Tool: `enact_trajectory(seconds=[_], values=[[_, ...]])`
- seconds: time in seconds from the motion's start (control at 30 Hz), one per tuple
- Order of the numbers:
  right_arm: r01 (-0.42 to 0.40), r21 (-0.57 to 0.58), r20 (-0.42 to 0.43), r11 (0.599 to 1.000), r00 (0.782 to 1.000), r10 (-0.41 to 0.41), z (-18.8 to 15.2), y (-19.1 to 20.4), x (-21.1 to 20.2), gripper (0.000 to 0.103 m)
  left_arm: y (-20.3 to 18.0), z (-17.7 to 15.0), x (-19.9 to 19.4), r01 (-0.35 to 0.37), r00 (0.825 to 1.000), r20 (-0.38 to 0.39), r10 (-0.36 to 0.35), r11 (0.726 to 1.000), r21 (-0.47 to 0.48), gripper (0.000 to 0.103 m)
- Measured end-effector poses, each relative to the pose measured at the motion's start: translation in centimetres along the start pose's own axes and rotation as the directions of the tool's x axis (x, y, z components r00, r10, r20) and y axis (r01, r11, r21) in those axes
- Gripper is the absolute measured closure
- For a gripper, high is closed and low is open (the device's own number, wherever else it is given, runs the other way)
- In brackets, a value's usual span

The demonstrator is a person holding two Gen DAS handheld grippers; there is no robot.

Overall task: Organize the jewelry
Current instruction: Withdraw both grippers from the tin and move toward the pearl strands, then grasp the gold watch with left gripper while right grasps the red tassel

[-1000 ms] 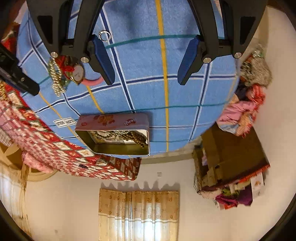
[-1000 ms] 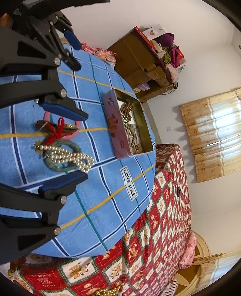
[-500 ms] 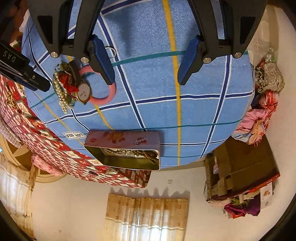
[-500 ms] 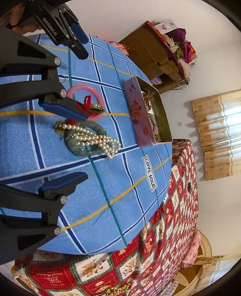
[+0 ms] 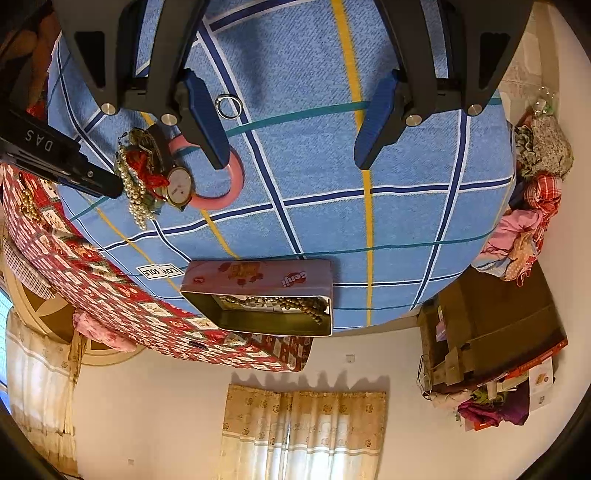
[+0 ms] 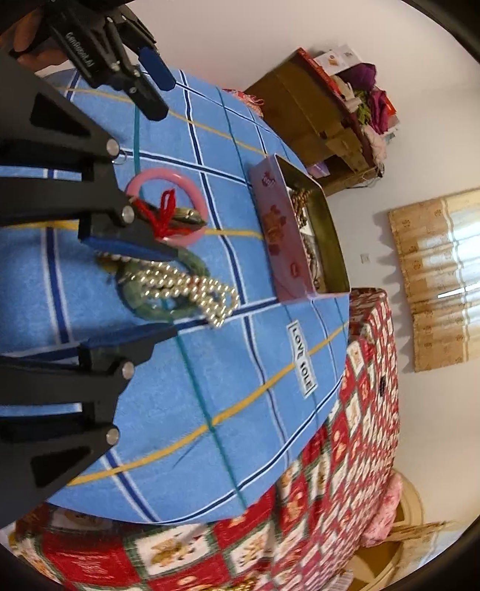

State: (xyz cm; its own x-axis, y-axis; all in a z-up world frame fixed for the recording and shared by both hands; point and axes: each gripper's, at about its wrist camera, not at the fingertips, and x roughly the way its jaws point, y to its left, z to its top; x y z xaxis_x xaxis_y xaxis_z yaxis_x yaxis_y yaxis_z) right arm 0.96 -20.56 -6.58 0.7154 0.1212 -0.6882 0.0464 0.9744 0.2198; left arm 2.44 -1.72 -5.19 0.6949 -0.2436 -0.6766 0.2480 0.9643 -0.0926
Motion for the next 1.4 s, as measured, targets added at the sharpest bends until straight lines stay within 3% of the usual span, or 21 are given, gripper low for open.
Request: enact_trajectory(seconds=[0.1, 0.4, 0.5, 0.57, 0.67, 0.77, 0.93, 1.03, 1.2, 1.4], values=[[-0.046, -0.023, -0.014, 0.999, 0.999, 0.046, -0.2, 0.8, 0.2, 0.065, 0.4, 0.2, -0.1, 0.002, 1.0, 0.004, -0.002, 1.0, -0.011, 0.033], [-0.067, -0.108, -0.066, 0.992, 0.996, 0.06, -0.4, 2.7, 2.4, 0.07, 1.1, 0.4, 0.0, -0.001, 1.0, -0.005, 0.0, 0.999, -0.036, 0.033], [-0.106, -0.101, -0.088, 0.989, 0.991, 0.098, -0.3, 2.6, 2.5, 0.07, 1.3, 0.4, -0.1, 0.011, 1.0, -0.006, -0.011, 0.999, -0.049, 0.033], [-0.137, -0.08, -0.102, 0.987, 0.986, 0.129, -0.2, 2.2, 2.4, 0.083, 1.3, 0.4, -0.1, 0.017, 1.0, -0.004, -0.018, 0.998, -0.055, 0.033], [-0.175, -0.038, -0.106, 0.984, 0.98, 0.17, -0.2, 1.5, 1.9, 0.094, 1.3, 0.5, -0.2, 0.019, 1.0, -0.002, -0.019, 0.998, -0.057, 0.033], [-0.191, -0.02, -0.066, 0.981, 0.98, 0.19, 0.2, 1.3, 0.6, 0.093, 1.2, 0.5, -0.2, 0.021, 1.0, -0.004, -0.021, 0.998, -0.053, 0.033], [-0.173, -0.009, -0.002, 0.985, 0.985, 0.173, 1.1, 0.5, -1.0, 0.093, 1.0, 0.5, -0.3, 0.039, 0.999, 0.001, -0.039, 0.998, -0.05, 0.033], [-0.121, 0.017, 0.024, 0.992, 0.992, 0.121, 1.2, -0.6, -1.3, 0.093, 0.5, 0.7, -0.3, 0.093, 0.996, 0.002, -0.093, 0.994, -0.052, 0.033], [-0.065, 0.051, 0.045, 0.997, 0.997, 0.063, 1.5, -2.3, -1.1, 0.093, -1.9, 1.7, 0.9, 0.218, 0.975, -0.032, -0.22, 0.974, -0.054, 0.033], [-0.023, 0.113, 0.043, 0.993, 0.999, 0.018, 1.3, -4.8, -1.0, 0.093, -4.6, 2.3, 3.3, 0.248, 0.963, -0.097, -0.25, 0.968, -0.028, 0.033]])
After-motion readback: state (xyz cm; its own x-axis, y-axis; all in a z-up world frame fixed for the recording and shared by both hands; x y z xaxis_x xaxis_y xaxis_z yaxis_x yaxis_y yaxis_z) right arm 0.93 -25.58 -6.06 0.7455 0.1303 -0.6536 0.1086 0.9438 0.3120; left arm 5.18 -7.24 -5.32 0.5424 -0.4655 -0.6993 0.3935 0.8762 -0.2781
